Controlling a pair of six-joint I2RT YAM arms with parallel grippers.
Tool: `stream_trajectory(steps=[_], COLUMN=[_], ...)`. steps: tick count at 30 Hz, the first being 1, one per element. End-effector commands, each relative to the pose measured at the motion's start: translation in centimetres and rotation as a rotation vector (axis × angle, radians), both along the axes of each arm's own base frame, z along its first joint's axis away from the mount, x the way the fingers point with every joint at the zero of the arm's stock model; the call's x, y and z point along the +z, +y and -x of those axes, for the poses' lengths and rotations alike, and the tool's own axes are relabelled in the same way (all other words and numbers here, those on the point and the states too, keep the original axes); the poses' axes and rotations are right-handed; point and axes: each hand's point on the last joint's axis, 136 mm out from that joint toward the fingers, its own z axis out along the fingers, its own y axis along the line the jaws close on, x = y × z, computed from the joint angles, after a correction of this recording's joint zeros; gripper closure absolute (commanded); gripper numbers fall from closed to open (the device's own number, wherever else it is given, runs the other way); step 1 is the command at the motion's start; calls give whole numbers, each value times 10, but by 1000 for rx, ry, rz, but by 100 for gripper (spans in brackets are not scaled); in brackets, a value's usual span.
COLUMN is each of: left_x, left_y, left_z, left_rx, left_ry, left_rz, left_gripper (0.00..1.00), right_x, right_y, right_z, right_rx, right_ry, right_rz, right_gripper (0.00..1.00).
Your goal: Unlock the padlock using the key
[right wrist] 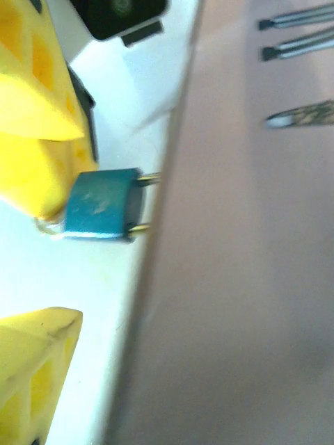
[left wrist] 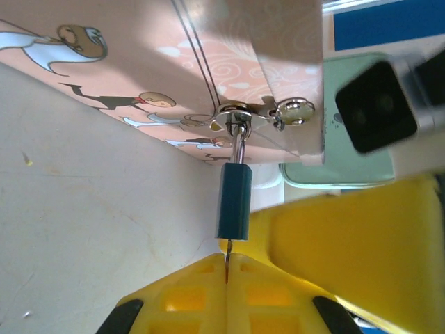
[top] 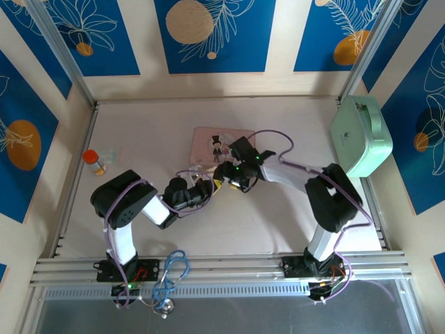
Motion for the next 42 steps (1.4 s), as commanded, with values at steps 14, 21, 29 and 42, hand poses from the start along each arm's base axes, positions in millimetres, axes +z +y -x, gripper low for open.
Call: stream_trajectory(steps=[14,21,29,42], left_x=[21,22,23,21], left_y=[2,1,2,5], left_z=[-20,-22,-21,-22], left_rx=[55,57,58,67], left_ry=[-38,-37,-41,-36], left_rz=[98,102,102,97], left_gripper=[100,100,100,100], right_x=[3,-12,-25,-40], right_y=[11,2,4,3], right_z=[-17,-23,-22,-18], right_rx=[-93,-145,-152,-156], right_ry=[-199,-169,-126,-70], right_rz=[-358,-329,-307,-269], right_gripper=[45,50,58,74])
